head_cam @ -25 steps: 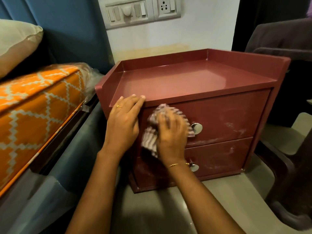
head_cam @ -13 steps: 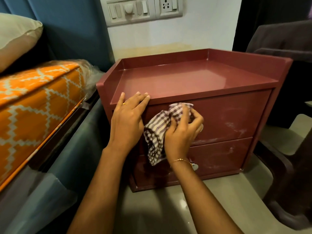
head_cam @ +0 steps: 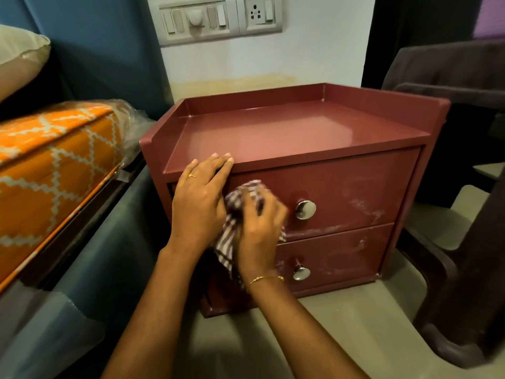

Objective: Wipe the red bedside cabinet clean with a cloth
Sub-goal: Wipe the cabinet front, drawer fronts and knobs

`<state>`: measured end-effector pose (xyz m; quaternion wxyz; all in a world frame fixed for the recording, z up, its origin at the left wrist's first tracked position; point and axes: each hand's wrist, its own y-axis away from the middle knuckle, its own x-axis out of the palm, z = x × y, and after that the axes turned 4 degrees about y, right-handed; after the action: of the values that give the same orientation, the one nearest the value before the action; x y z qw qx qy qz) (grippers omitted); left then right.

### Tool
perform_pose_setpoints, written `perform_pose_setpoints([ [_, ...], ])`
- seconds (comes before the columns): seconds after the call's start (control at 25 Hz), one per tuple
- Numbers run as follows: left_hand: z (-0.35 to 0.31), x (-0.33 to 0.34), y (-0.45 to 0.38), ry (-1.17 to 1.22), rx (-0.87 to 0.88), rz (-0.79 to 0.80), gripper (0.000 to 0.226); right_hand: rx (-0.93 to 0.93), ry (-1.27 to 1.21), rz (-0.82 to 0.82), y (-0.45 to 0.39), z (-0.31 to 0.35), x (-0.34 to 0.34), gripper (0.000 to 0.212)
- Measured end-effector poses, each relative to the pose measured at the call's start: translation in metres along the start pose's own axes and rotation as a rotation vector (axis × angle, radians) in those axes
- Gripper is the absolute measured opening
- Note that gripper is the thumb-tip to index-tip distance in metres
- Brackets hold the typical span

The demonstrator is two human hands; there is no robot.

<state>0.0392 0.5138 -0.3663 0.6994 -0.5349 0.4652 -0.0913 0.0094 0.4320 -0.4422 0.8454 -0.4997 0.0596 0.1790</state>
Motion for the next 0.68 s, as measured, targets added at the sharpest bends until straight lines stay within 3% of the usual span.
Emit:
perform_pose_setpoints([
  [0.08,0.003,0.001,-0.001,0.001,0.005,-0.017,0.049,-0.206,0.016,0.141,0.017,0.003,0.009,0.033],
  [0.16,0.004,-0.001,-0.001,-0.004,0.019,0.005,0.053,-0.288,0.100,0.138,0.032,-0.024,0.008,0.025],
  [0.32,0.007,-0.003,-0.002,0.003,0.038,0.043,0.056,0.089,0.068,-0.007,0.039,-0.059,-0.007,0.048],
  [0.4,0.007,-0.001,0.000,0.010,0.026,0.042,0.057,0.098,0.036,-0.025,0.033,-0.039,-0.002,0.045],
  [0.56,0.007,0.000,-0.001,-0.001,0.031,0.053,0.058,-0.359,0.096,0.157,0.051,-0.023,0.013,0.018],
  [0.6,0.007,-0.001,-0.001,-0.009,0.039,0.062,0.058,-0.368,0.089,0.177,0.054,-0.036,0.010,0.021],
  [0.68,0.006,-0.002,0.000,-0.021,0.048,0.069,0.058,-0.075,0.038,0.139,0.052,-0.061,-0.003,0.040],
])
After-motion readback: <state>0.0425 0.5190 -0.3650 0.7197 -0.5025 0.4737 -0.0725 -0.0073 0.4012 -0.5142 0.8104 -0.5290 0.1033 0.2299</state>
